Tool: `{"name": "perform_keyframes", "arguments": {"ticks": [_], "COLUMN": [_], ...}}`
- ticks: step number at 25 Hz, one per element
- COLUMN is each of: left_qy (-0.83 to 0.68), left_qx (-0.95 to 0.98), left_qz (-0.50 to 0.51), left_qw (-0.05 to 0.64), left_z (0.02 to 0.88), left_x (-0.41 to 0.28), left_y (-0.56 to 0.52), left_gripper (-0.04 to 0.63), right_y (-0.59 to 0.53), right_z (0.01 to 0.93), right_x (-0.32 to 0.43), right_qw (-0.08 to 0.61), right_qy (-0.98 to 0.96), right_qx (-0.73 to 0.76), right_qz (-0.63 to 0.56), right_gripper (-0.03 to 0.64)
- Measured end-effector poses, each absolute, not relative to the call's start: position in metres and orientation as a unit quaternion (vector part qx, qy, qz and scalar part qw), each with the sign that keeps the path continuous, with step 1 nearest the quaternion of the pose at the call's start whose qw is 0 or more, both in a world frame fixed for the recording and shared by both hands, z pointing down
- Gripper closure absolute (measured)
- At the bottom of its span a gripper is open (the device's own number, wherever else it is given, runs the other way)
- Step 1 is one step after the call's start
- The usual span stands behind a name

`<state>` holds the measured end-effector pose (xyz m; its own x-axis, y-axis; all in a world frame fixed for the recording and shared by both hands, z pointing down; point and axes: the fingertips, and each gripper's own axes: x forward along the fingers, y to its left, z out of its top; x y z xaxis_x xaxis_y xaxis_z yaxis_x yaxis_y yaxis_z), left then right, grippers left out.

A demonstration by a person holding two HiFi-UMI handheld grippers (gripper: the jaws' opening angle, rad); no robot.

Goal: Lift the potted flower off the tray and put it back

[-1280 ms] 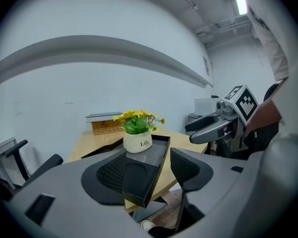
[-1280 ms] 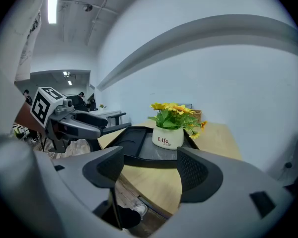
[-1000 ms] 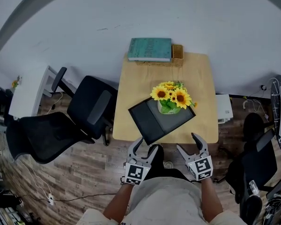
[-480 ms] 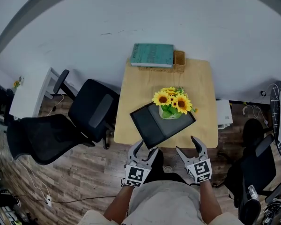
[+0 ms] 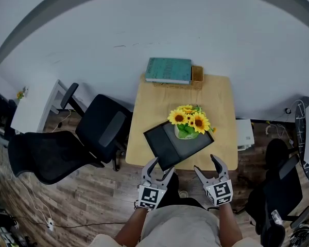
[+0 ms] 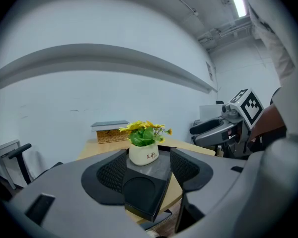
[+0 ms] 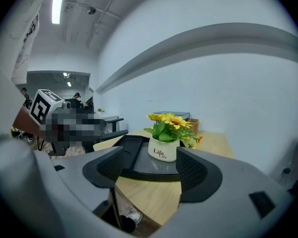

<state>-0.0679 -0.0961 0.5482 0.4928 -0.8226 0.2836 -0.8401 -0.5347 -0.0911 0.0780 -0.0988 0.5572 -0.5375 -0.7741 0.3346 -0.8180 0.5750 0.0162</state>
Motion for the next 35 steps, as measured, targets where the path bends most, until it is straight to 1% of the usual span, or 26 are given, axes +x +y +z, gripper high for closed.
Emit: {"name": "perform_keyframes", "arguments": {"ticks": [8,21,32,35], "left_qy": [-0.494,-0.513,-0.529,-0.534], "left_qx": [0.86,0.851,0.842,0.837], "left_qz": [0.13,0.096,0.056,0.048], "left_qw": [0.007,-0.051,-0.09,-0.111], "left_z": [0.522,0.462,0.394,0.375], "left_x": [-0.073,-0.078,-0.078,-0.08], "left_y": [-0.106,-0.128,-0.128,-0.123], "left_gripper": [0.318,0.318,0.318,0.318], "right_y": [-0.108,-0.131,-0.131,-0.125], "right_z": [0.533,0.473,0.391,0.366], "right_x": [0.08,0.094,0.101,0.103], "right_qw": [0.138,0.101,0.051,0.038], "right_qy": [-0.875,-0.872,-0.866,-0.862], "right_qx": [0.462,0.479,0.488,0.49], "right_qz": [0.047,-0.016,-0.097,-0.12], "right_gripper": [0.282,0.282,0.282,0.282]}}
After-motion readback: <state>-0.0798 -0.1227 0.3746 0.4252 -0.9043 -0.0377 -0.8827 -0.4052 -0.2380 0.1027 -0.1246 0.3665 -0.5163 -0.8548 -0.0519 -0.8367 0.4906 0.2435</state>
